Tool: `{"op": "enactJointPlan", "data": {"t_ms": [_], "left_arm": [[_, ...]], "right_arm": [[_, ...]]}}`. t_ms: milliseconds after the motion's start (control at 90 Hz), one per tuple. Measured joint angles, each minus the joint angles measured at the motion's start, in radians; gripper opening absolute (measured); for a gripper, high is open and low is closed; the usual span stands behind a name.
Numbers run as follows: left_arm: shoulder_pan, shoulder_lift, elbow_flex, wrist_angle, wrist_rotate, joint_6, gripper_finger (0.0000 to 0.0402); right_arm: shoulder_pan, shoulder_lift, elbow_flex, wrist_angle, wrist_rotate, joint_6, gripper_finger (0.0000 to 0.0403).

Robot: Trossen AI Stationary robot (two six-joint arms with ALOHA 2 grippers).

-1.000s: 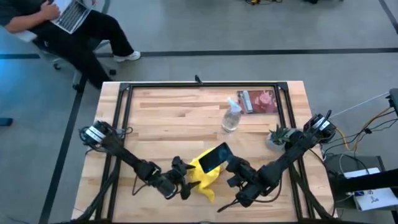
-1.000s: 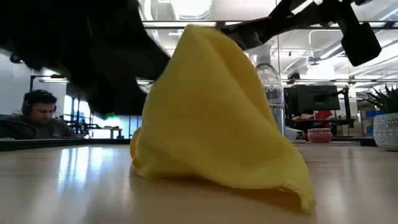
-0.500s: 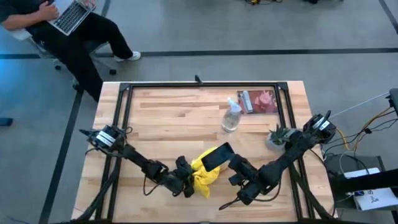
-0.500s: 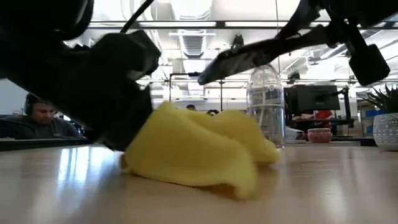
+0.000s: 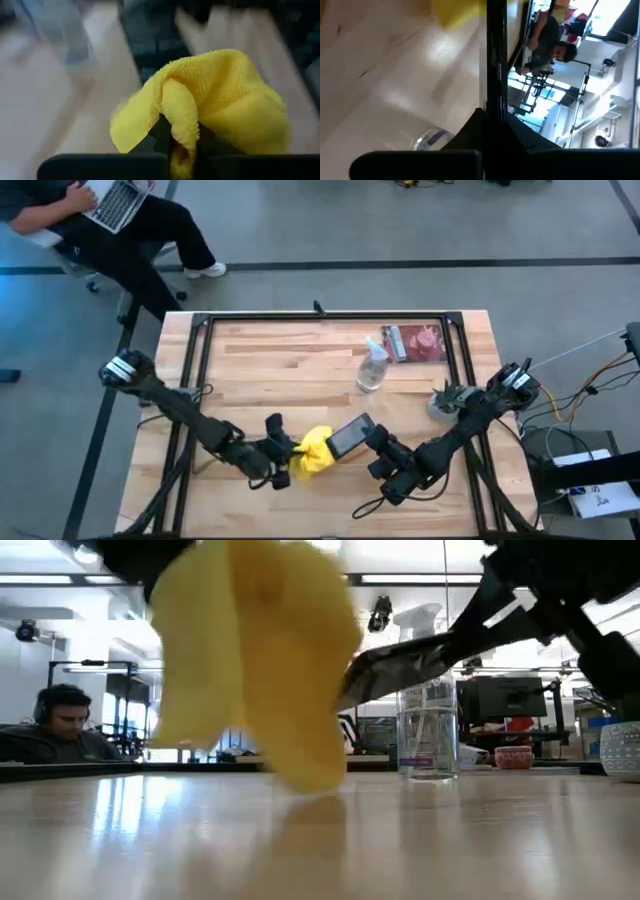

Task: Apply microfiber cloth
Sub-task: Wipe the black cellphone with the yellow microfiber cloth

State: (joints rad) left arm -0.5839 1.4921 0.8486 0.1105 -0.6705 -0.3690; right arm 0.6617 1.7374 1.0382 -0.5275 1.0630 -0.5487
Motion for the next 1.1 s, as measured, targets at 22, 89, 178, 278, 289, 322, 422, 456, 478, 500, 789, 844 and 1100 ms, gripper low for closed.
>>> {"op": "enactJointPlan", "data": {"t_ms": [22, 89, 178, 278, 289, 322, 422, 456, 478, 500, 789, 844, 1100], "left_arm": [[0.006, 0.0, 0.0, 0.022, -0.007, 0.03, 0.0005], [0.037, 0.022, 0.0, 0.103, -0.017, 0.103, 0.0005], [0.083, 0.079, 0.0, 0.214, 0.028, 0.153, 0.0004], [0.128, 0.173, 0.0, 0.336, 0.119, 0.172, 0.0004], [0.132, 0.184, 0.0, 0.348, 0.126, 0.173, 0.0004], [0.141, 0.214, 0.001, 0.381, 0.138, 0.177, 0.0005], [0.165, 0.289, 0.018, 0.454, 0.138, 0.199, 0.0006], [0.173, 0.307, 0.025, 0.478, 0.139, 0.211, 0.0006], [0.179, 0.32, 0.03, 0.491, 0.139, 0.216, 0.0006], [0.185, 0.332, 0.037, 0.502, 0.139, 0.223, 0.0007], [0.228, 0.429, 0.122, 0.516, 0.16, 0.264, 0.0008], [0.227, 0.429, 0.122, 0.508, 0.19, 0.263, 0.0008], [0.145, 0.351, 0.106, 0.208, 0.218, 0.128, 0.0008]], "right_arm": [[-0.004, 0.0, -0.006, 0.028, -0.014, -0.014, 0.0011], [-0.014, 0.0, -0.023, 0.115, -0.042, -0.076, 0.0011], [-0.024, 0.0, -0.032, 0.225, -0.051, -0.161, 0.0011], [-0.037, 0.0, -0.033, 0.287, -0.052, -0.226, 0.0011], [-0.039, 0.0, -0.033, 0.29, -0.052, -0.23, 0.0011], [-0.044, 0.0, -0.032, 0.297, -0.053, -0.239, 0.0011], [-0.058, 0.0, -0.031, 0.301, -0.064, -0.253, 0.0011], [-0.063, 0.0, -0.031, 0.299, -0.084, -0.254, 0.0011], [-0.067, 0.0, -0.031, 0.3, -0.101, -0.256, 0.0011], [-0.072, 0.0, -0.031, 0.301, -0.119, -0.256, 0.0011], [-0.097, 0.002, -0.035, 0.286, -0.162, -0.252, 0.0011], [-0.099, 0.002, -0.035, 0.277, -0.161, -0.246, 0.0011], [-0.102, 0.002, -0.032, 0.286, -0.16, -0.222, 0.001]]}}
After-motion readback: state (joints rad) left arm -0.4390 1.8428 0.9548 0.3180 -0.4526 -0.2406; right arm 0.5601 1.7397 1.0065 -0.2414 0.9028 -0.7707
